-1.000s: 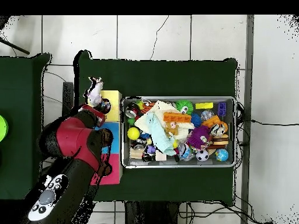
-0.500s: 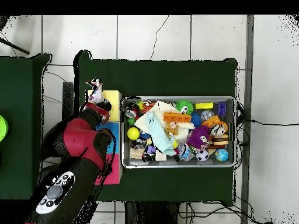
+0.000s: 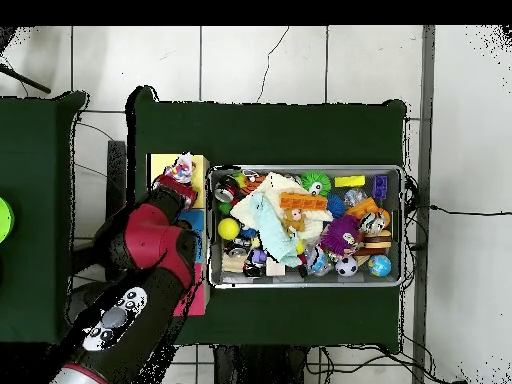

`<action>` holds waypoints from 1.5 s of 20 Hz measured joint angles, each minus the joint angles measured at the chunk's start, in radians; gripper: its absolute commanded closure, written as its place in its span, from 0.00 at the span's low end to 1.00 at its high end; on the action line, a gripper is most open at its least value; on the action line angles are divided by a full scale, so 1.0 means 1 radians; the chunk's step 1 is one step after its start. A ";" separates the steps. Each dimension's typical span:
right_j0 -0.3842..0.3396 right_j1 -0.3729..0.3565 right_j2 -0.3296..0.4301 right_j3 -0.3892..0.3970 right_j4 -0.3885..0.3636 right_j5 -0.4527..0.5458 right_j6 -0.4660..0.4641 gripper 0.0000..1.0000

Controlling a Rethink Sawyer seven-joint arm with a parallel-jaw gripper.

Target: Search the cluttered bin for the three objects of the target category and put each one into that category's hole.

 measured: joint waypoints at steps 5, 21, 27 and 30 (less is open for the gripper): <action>0.002 0.006 0.002 0.002 0.002 -0.037 0.000 1.00; 0.005 0.011 0.000 0.005 0.026 -0.044 0.000 1.00; 0.006 0.012 -0.001 0.005 0.031 -0.044 0.000 1.00; 0.006 0.013 -0.001 0.006 0.033 -0.045 0.000 1.00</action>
